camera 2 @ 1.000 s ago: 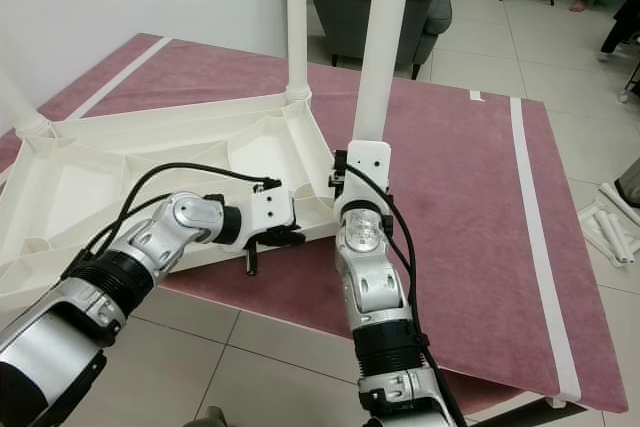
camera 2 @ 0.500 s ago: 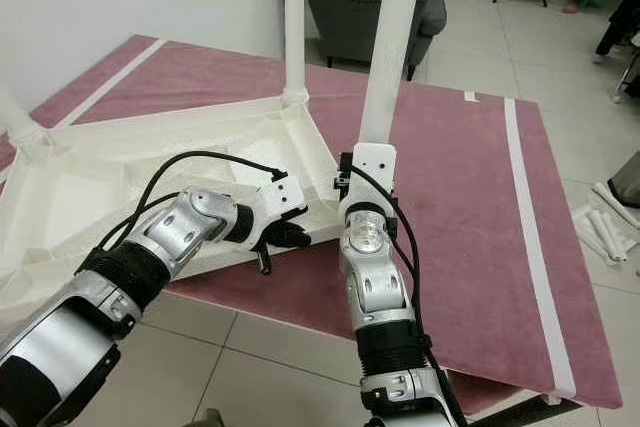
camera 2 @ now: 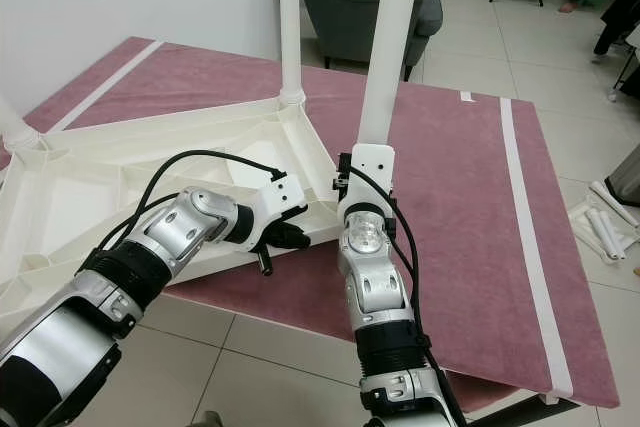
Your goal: Building children table
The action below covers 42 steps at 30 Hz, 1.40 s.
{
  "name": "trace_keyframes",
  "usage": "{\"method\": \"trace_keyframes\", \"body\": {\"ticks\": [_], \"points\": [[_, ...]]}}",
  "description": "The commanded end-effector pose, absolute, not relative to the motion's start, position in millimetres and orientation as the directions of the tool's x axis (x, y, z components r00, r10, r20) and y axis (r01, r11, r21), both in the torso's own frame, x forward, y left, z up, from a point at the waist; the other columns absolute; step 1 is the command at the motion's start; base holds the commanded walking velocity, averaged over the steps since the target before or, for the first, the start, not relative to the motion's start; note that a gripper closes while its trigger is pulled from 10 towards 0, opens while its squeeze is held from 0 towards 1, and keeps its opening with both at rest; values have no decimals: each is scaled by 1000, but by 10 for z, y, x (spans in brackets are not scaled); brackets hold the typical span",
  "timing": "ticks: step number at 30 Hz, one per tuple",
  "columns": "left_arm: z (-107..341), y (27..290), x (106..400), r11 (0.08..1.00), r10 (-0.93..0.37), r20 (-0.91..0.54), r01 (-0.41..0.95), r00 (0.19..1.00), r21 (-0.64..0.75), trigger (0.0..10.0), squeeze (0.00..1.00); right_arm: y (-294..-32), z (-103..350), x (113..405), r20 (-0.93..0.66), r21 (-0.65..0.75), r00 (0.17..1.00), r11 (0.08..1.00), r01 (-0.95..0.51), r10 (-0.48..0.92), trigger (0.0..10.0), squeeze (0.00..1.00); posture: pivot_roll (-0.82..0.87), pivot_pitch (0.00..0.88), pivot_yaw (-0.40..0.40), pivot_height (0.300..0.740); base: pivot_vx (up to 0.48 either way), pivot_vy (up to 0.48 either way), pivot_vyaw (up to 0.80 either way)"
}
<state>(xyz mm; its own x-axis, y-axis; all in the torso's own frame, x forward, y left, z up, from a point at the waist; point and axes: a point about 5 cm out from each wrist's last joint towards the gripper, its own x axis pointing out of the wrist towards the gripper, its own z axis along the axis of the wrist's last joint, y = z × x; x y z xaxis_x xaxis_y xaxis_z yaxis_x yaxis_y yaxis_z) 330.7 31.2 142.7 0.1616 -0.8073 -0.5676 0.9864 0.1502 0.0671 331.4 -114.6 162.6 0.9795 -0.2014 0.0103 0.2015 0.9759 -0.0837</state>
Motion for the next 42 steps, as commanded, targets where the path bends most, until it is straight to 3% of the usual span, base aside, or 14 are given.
{"method": "trace_keyframes", "body": {"ticks": [1, 20, 21, 22, 23, 24, 27, 28, 29, 30, 34, 35, 36, 42], "points": [[1798, 33, 3024, -346, -908, -385, 811, -163, 473, 0, 0, -1269, 1328, 3302, -154, -140, 949, 957, 254, -274, 0, 0, 77, 0, 7, 740, 0, 0, 0], [1770, 31, 3025, -341, -909, -387, 813, -156, 471, 0, 0, -1245, 1310, 3280, -144, -154, 955, 959, 237, -259, 0, 0, 79, 0, 0, 740, 0, 0, 0], [1716, 125, 3078, -168, -948, -318, 865, -10, 473, 10000, 0, -1290, 1339, 3250, -93, -145, 991, 986, 77, -91, 10000, 0, 104, 0, 0, 740, 0, 0, 0], [1677, 211, 3115, -35, -956, -272, 884, 106, 467, 10000, 0, -1323, 1367, 3215, -58, -153, 998, 987, -47, 39, 10000, 0, 103, 0, 0, 740, 0, 0, 0], [1677, 211, 3115, -35, -956, -272, 884, 106, 467, 10000, 0, -1323, 1367, 3215, -58, -153, 998, 987, -47, 39, 10000, 0, 103, 0, 0, 740, 0, 0, 0], [1654, 274, 3139, 53, -952, -245, 886, 184, 461, 10000, 0, -1343, 1388, 3185, -37, -163, 992, 978, -128, 124, 10000, 0, 103, 0, 0, 740, 0, 0, 0], [1642, 307, 3151, 95, -947, -234, 886, 221, 454, 10000, 0, -1349, 1399, 3171, -29, -166, 985, 971, -170, 168, 10000, 0, 104, 0, 0, 740, 0, 0, 0], [1641, 306, 3149, 90, -948, -234, 889, 215, 449, 10000, 545, -1341, 1405, 3171, -25, -152, 983, 972, -181, 179, 10000, 1000, 103, 0, 0, 740, 0, 0, 0], [1641, 306, 3149, 90, -948, -234, 889, 215, 449, 10000, 545, -1341, 1405, 3171, -25, -152, 983, 972, -181, 179, 10000, 1000, 103, 0, 0, 740, 0, 0, 0], [1640, 307, 3150, 91, -949, -234, 893, 211, 440, 10000, 1000, -1328, 1414, 3165, -20, -147, 981, 970, -195, 194, 10000, 1000, 103, 0, 0, 740, 0, 0, 0], [1647, 307, 3155, 96, -949, -230, 890, 218, 446, 10000, 1000, -1323, 1422, 3162, -18, -152, 980, 968, -201, 200, 10000, 1000, 102, 0, 0, 740, 0, 0, 0], [1658, 308, 3165, 110, -948, -220, 885, 230, 452, 10000, 890, -1320, 1428, 3160, -16, -157, 978, 966, -206, 206, 10000, 824, 102, 0, 0, 740, 0, 0, 0], [1667, 308, 3171, 117, -948, -215, 883, 236, 456, 10000, 0, -1322, 1435, 3158, -13, -165, 978, 964, -208, 209, 10000, 0, 102, 0, 0, 740, 0, 0, 0], [1741, 312, 3166, 138, -958, -170, 888, 232, 438, 10000, 0, -1340, 1467, 3138, 0, -163, 972, 959, -232, 236, 10000, 0, 104, 0, 0, 740, 0, 0, 0]]}}
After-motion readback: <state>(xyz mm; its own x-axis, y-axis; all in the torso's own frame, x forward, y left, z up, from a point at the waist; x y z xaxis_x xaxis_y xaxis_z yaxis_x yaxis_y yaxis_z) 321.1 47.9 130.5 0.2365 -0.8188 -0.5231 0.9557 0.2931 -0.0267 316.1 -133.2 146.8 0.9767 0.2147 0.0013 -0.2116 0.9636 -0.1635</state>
